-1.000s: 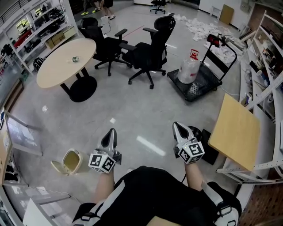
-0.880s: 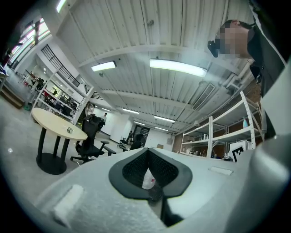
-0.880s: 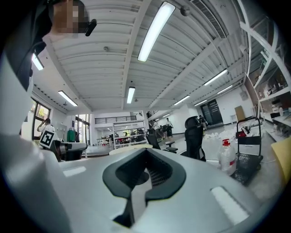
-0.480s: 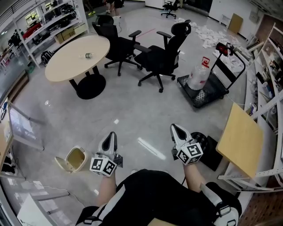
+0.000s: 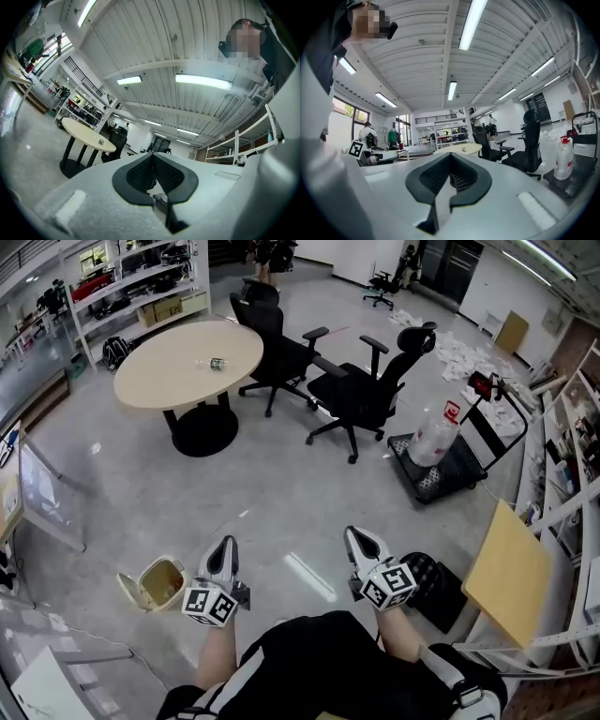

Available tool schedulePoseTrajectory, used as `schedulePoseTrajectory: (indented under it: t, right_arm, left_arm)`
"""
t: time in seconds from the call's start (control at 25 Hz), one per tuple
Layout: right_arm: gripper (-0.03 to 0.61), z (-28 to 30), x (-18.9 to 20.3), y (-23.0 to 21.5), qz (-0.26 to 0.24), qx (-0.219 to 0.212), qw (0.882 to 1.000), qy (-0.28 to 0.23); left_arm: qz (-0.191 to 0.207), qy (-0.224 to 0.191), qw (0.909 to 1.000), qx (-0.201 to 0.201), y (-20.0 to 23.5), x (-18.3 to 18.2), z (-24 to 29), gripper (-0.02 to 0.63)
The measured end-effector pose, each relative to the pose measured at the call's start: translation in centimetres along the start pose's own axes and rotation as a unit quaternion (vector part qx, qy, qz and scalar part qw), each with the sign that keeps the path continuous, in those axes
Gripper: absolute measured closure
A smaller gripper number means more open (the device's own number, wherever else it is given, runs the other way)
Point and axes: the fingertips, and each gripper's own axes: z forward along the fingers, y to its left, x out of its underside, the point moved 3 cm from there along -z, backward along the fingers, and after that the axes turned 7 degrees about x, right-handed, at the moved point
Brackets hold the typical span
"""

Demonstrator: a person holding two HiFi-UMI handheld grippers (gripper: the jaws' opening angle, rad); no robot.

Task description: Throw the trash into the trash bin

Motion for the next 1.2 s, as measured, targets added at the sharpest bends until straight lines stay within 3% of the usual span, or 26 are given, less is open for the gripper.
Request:
schedulePoseTrajectory:
  t: [0.2,0.48,0.84,1.2]
  right_arm:
    - [0.574,2.0,-0.7,-0.3,-0.011,-0.005,1.000,0.011]
    - [0.574,5.9,0.6,-2.2,0.014,-0.020,0.999,0.021]
    - [0.574,15.4,-2.7,-8.9,0.027,-0.076,0.997,-0.020]
    - [0.574,20.4,-3.3,-18.4,0.038,-0.086,0.996,-0.008]
  left_arm:
    - [0.007,-0.003,1.0000,0.001,1.4,-0.7,1.2,0.611]
    - [0.028,0.017,0.9993,-0.017,2.9,-0.2,3.4,0.611]
    - [0.071,-0.002,0.9953,-0.067,3.2,-1.6,11.5,0.611]
    - [0.082,-0.014,0.9927,-0.088,2.4,-0.5,20.1,0.611]
